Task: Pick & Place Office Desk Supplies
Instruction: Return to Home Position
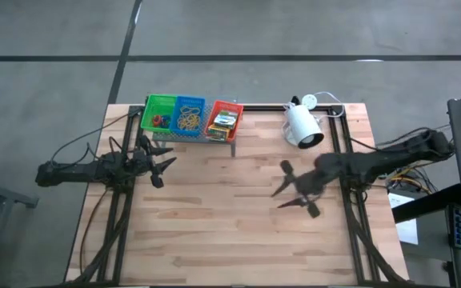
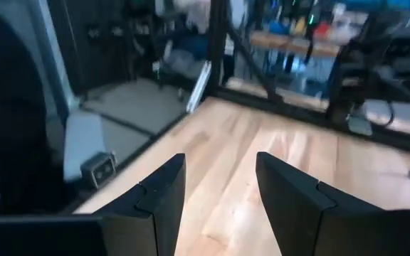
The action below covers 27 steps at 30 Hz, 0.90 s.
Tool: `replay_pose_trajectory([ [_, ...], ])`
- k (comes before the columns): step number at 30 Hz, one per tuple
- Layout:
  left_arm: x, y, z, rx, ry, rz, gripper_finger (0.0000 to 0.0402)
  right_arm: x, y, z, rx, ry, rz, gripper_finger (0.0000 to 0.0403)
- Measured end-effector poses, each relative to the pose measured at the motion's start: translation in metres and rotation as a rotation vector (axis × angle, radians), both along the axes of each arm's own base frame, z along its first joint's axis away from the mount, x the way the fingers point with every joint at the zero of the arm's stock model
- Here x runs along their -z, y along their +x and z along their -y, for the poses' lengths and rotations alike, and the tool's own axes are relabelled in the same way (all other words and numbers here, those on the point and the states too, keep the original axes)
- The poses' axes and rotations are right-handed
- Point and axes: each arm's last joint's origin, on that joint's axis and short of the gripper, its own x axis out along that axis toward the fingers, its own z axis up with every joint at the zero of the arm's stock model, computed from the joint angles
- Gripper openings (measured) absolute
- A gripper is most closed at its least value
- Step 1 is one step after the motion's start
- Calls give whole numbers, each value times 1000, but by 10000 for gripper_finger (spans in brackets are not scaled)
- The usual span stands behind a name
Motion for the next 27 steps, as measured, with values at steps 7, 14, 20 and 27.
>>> replay_pose_trajectory([
  [7,0,0,0,0,0,0,168,38,-58,3,89,177,94,171],
  [14,0,0,0,1,0,1,169,63,-91,11,116,187,191,171],
  [20,0,0,0,1,0,1,169,80,-106,15,119,190,208,171],
  [27,0,0,0,1,0,1,169,92,-114,17,118,193,207,171],
])
